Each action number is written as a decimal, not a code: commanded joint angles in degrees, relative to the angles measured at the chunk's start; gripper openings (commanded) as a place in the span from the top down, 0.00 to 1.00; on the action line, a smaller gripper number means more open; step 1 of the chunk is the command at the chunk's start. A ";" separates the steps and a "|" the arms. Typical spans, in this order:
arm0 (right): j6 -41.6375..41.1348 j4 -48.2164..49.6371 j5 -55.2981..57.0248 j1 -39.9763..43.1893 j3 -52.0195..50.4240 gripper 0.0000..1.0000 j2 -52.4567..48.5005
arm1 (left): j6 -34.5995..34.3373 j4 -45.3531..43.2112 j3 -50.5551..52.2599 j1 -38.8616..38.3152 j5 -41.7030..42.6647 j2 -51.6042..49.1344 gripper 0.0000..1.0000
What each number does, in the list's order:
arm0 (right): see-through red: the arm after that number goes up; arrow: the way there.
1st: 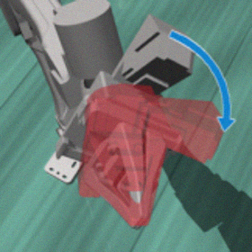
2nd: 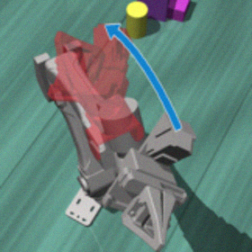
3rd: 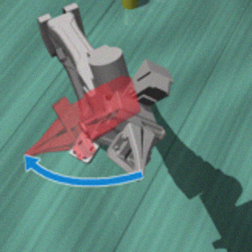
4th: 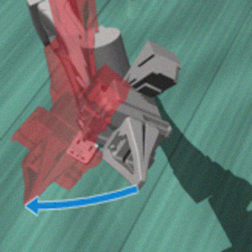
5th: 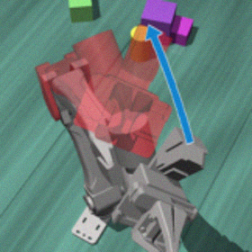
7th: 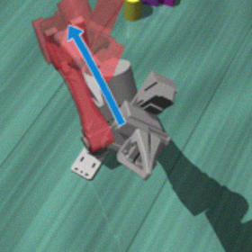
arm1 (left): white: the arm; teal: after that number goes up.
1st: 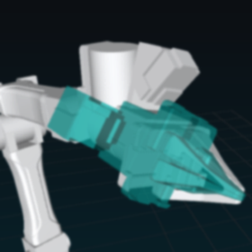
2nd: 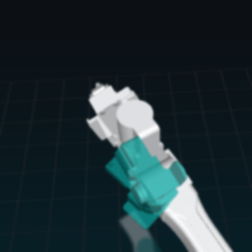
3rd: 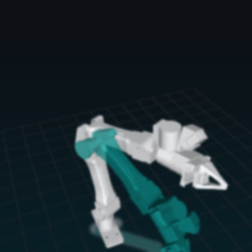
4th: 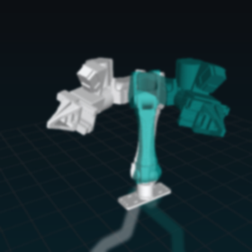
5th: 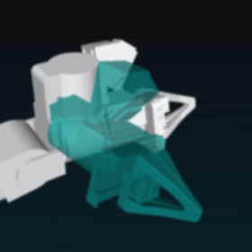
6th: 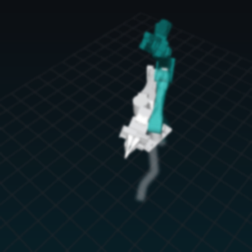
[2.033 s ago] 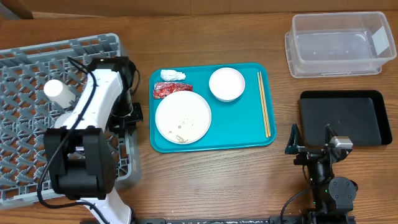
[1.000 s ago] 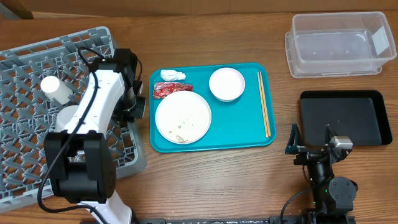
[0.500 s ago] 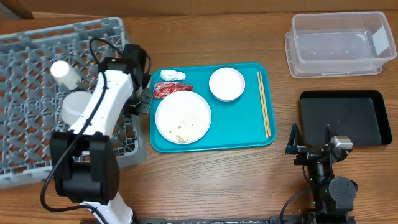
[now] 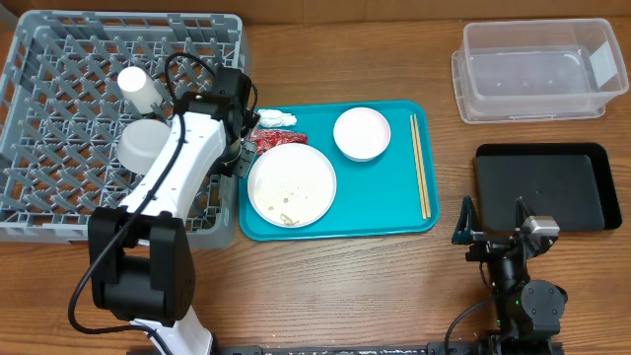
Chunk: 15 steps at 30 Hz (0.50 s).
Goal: Sort waste into correct bins and load items into the dishwasher
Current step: 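Pull the dish rack toward the robot and rotate it slightly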
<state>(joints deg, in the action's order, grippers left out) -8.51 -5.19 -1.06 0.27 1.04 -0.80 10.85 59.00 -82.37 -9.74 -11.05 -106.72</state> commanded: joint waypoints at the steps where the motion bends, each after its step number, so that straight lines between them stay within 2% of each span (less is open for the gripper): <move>1: 0.42 0.35 0.39 -0.31 -0.59 0.00 0.63 | -2.99 -2.99 0.11 2.25 -1.51 -1.77 0.96; 15: 0.42 0.37 0.37 -0.31 -0.59 0.00 0.63 | -6.82 -3.21 -0.26 7.98 -3.74 -1.77 0.96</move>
<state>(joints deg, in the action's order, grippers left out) -8.51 -5.17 -1.08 0.27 1.04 -0.80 5.21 56.14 -82.72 -6.17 -6.61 -106.72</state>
